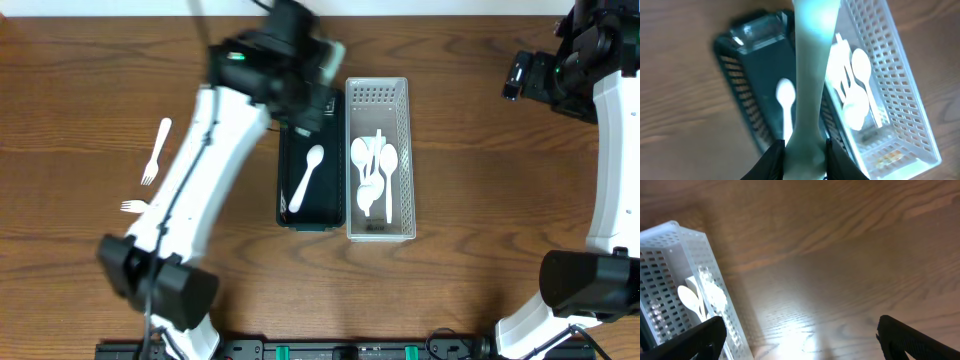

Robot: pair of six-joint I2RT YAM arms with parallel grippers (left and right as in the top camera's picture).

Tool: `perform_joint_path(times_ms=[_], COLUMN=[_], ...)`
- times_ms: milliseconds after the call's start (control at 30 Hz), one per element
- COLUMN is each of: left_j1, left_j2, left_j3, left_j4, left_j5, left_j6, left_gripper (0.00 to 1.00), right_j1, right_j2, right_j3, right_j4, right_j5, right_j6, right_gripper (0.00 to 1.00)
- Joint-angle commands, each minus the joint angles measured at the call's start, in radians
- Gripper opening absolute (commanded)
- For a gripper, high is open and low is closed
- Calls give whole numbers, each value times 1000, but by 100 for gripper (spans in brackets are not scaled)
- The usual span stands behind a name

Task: Pack container
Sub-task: 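Lower the green fork into the black basket and release, then grasp the upright white fork with the left gripper and lift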

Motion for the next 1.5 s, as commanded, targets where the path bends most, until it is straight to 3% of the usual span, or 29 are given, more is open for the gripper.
perform_joint_path(times_ms=[0, 300, 500, 567, 733, 833, 967, 1067, 1267, 1467], left_j1=[-13, 11, 18, 18, 21, 22, 26, 52, 262, 611], left_j2=[74, 283, 344, 348, 331, 304, 219, 117, -83, -123], left_j3=[-16, -17, -17, -17, -15, -2, 14, 15, 15, 5], left_j4=[-3, -3, -12, -26, -24, -26, -27, -24, -30, -51], left_j5=[-66, -66, -66, -66, -84, -161, -246, -336, -362, -158], left_j6=[-90, -194, -198, -198, -185, -147, -78, -76, 80, 240], left_gripper=[6, 6, 6, 26, 37, 47, 53, 75, 88, 89], right_j1=[-4, -6, -7, -9, -10, -10, -11, -13, -17, -17], right_j2=[0, 0, 0, 0, 0, 0, 0, 0, 0, 0], right_j3=[-3, -4, -4, -4, -4, -4, -4, -4, -4, -4], right_j4=[-15, -55, -58, -58, -58, -57, -55, -54, -54, -48], right_j5=[11, 11, 11, 11, 11, 11, 23, 46, 56, 55], right_j6=[-51, -114, -114, -114, -114, -114, -114, -114, -114, -112], right_gripper=[99, 99, 99, 99, 99, 99, 99, 99, 99, 99])
